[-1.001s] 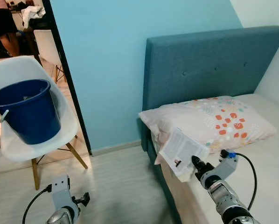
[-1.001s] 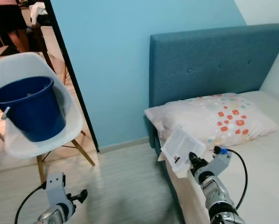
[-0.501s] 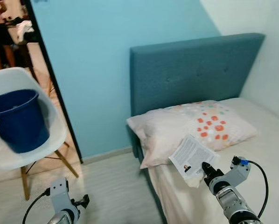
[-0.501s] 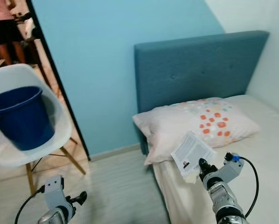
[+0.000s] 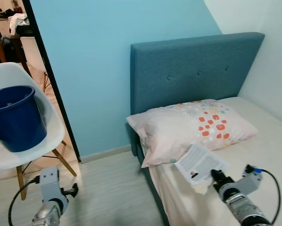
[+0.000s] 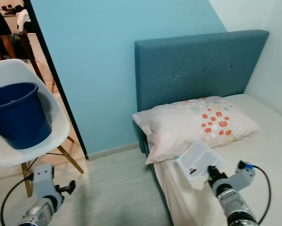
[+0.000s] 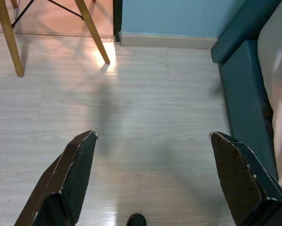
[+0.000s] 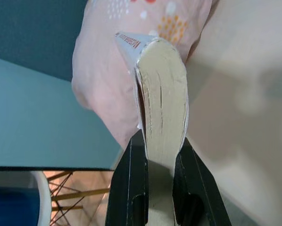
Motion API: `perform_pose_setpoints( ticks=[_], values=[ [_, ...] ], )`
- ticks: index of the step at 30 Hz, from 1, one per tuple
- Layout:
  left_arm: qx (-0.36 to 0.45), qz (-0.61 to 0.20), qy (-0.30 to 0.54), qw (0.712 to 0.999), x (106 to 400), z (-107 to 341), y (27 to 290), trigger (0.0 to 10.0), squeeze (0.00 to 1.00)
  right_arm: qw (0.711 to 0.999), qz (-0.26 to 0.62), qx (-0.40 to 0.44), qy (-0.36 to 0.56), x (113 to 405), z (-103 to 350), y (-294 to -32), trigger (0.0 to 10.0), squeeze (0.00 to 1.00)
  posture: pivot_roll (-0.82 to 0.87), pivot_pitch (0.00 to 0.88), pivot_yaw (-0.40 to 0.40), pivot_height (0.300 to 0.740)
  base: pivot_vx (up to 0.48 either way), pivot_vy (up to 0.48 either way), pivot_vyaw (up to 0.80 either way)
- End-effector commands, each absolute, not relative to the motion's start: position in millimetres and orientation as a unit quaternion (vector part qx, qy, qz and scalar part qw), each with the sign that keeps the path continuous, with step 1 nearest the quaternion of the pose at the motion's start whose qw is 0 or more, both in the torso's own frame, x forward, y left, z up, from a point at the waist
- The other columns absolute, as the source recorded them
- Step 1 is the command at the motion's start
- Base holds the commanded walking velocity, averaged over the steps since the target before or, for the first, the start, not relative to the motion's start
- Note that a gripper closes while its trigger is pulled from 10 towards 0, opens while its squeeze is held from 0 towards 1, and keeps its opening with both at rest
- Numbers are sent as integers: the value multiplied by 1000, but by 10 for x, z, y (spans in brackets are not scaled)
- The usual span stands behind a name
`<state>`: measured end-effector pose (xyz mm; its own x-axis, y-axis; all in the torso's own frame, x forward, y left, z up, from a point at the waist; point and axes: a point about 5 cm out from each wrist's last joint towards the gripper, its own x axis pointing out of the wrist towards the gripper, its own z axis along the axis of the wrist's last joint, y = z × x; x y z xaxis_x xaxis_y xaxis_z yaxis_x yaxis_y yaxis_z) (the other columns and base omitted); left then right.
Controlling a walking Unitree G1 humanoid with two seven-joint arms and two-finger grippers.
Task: Clean up the room
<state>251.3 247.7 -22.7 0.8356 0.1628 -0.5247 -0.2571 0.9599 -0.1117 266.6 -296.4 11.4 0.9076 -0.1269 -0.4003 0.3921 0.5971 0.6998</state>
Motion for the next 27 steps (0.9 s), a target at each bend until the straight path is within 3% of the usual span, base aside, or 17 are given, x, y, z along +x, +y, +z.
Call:
perform_pose_setpoints(
  ticks=[1,22,27],
  values=[
    [-89,115,260,955,2507,-216,2513,10000,0,877,-141,436,145,2689,159,-2991,10000,0,-58,0,-25,657,0,0,0],
    [-104,80,237,963,2574,-183,2381,10000,0,872,-113,459,127,2778,245,-2959,10000,0,-35,0,-16,597,0,0,0],
    [-92,60,228,967,2533,-162,2462,10000,0,872,-113,460,123,2813,279,-2961,10000,0,-16,68,12,577,0,0,0]
  ],
)
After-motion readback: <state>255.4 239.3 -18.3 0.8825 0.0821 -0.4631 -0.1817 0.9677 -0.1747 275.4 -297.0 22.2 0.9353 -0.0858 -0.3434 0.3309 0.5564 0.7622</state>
